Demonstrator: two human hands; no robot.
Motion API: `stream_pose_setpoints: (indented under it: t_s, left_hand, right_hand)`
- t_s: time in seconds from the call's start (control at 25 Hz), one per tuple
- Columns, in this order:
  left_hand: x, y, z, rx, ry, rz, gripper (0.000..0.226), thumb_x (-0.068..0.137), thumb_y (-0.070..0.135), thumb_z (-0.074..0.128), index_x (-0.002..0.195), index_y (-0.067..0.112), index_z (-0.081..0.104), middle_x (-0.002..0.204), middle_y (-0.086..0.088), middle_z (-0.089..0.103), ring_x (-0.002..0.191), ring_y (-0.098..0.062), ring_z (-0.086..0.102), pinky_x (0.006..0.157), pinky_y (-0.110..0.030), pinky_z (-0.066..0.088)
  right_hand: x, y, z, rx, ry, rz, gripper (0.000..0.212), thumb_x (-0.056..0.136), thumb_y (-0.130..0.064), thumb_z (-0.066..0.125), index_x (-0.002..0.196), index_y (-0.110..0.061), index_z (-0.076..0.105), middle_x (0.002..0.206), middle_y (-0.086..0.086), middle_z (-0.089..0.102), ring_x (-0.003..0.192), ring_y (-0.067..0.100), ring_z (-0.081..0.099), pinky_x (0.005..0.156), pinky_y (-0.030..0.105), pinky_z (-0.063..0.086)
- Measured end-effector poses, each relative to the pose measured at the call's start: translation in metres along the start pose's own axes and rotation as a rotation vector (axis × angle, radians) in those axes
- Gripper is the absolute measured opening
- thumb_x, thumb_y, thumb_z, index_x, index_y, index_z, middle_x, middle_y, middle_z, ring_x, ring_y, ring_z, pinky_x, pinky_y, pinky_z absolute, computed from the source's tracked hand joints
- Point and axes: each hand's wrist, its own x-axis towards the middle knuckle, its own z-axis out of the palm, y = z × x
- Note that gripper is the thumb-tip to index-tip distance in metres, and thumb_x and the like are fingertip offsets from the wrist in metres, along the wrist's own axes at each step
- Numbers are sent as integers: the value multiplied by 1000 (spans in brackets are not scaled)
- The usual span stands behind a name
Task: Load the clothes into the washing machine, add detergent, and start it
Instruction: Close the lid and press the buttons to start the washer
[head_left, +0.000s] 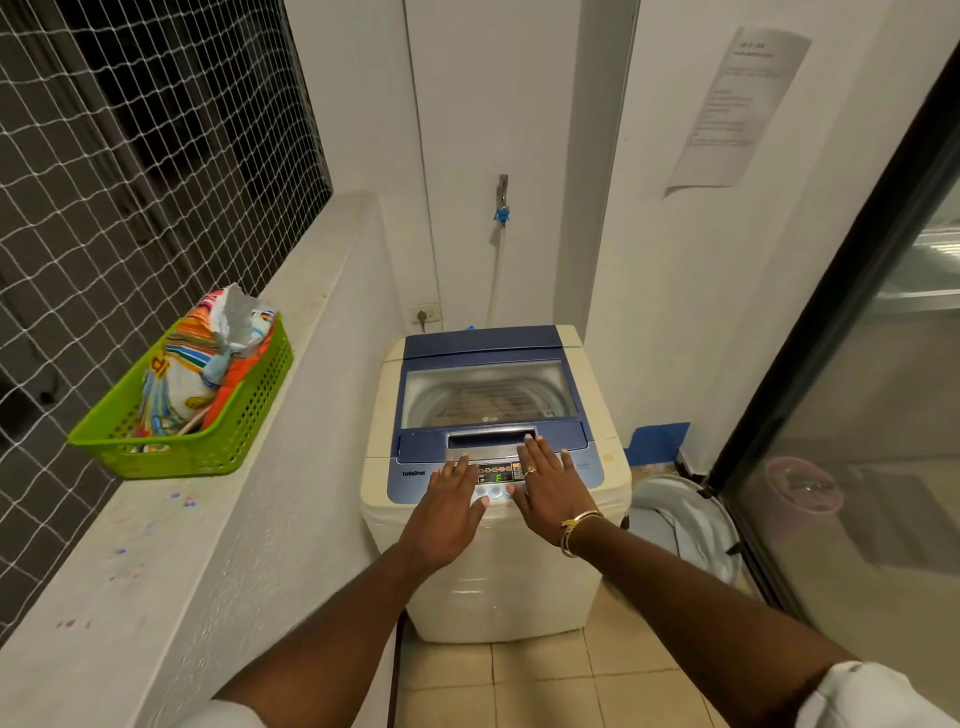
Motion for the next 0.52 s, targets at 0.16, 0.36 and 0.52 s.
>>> stream_pose_setpoints:
  t_s: [0.16, 0.36, 0.52]
  left_hand:
    - [-2, 1, -4, 11, 12, 1, 88, 83, 66, -6, 157, 19, 0, 165, 0, -5, 152, -17, -5, 117, -29, -9]
    - [-3, 7, -7, 29, 13, -12, 91, 79, 68, -11, 156, 20, -7, 165, 0, -11, 152, -17, -10, 114, -29, -15]
    - [-4, 10, -6, 86, -7, -19, 72, 97, 59, 7, 155, 20, -10, 164, -1, -13, 152, -19, -11, 115, -32, -13]
  right_hand:
    - [-3, -5, -2, -6, 21, -19, 67, 103, -51, 20, 157, -16, 1, 165, 4, -3, 152, 22, -6, 123, 47, 0]
    - [-3, -4, -2, -9, 15, -18, 70, 100, -56, 14, 157, -17, -3, 165, 3, -8, 152, 23, -11, 121, 48, -6]
    - [-4, -2, -1, -3, 18, -11, 80, 90, -63, -4, 157, -18, -3, 165, 2, -9, 151, 22, -12, 119, 47, -8]
